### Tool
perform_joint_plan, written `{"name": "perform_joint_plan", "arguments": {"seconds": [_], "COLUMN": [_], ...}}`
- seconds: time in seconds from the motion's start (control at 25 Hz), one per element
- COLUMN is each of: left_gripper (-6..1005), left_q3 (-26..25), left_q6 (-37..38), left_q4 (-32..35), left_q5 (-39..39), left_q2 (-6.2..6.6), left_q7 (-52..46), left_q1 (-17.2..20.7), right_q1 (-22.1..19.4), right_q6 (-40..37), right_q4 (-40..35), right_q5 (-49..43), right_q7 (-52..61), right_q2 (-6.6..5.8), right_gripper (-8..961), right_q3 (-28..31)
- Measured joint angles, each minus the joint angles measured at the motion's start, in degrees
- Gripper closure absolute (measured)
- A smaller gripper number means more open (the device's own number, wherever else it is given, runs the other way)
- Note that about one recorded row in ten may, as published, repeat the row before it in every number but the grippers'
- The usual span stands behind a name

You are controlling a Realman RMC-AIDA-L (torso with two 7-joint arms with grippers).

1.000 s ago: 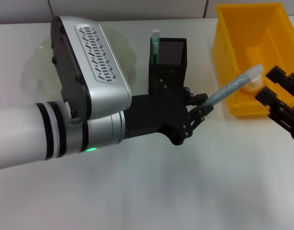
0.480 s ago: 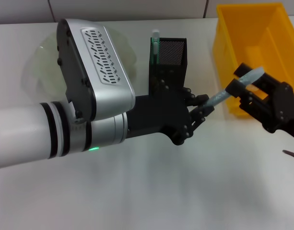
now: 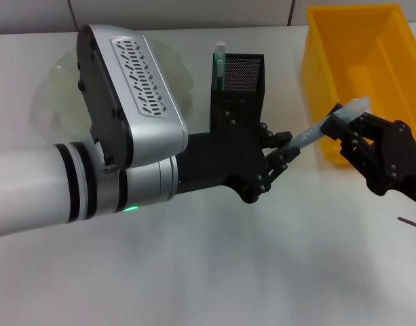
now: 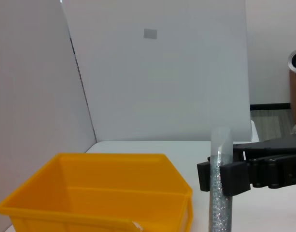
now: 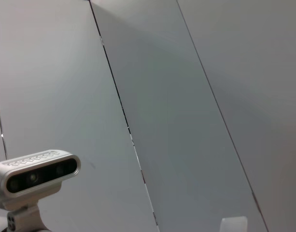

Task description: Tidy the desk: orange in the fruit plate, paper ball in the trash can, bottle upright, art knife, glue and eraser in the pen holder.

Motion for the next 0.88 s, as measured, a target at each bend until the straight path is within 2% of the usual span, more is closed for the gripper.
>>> {"name": "perform_joint_plan", "arguments": {"seconds": [0.2, 0.4, 0.6, 0.72, 0.88], "left_gripper": [852, 853, 690, 592, 463], "left_q3": [0.0, 0.1, 0.1, -0.4, -4.7], "left_q6": [0.0, -0.1, -0.1, 0.1, 6.9], "left_q4": [-0.7, -1.9, -2.6, -2.9, -7.4], "left_q5": [-0.2, -0.2, -0.9, -4.5, -16.0], "left_q2": [-0.06, -0.02, -0.07, 0.02, 0.14], "left_q7": [0.0, 0.2, 1.6, 5.1, 15.6], "left_q1": [-0.1, -0.5, -0.7, -0.3, -0.4], "right_q1": [-0.1, -0.2, -0.5, -0.9, -0.6], "right_q6": [-0.3, -0.7, -0.8, -1.5, -2.0], "right_q4": [0.2, 0.5, 0.6, 0.2, -0.6], "right_q5": [0.2, 0.9, 2.7, 2.9, 3.0], "right_q7": [-0.9, -1.6, -1.8, -2.0, -3.5], "right_q2": [0.15, 0.26, 0.27, 0.23, 0.15], "right_gripper": [795, 798, 801, 803, 805], "right_q3": [0.2, 0.5, 1.1, 2.8, 7.5]}}
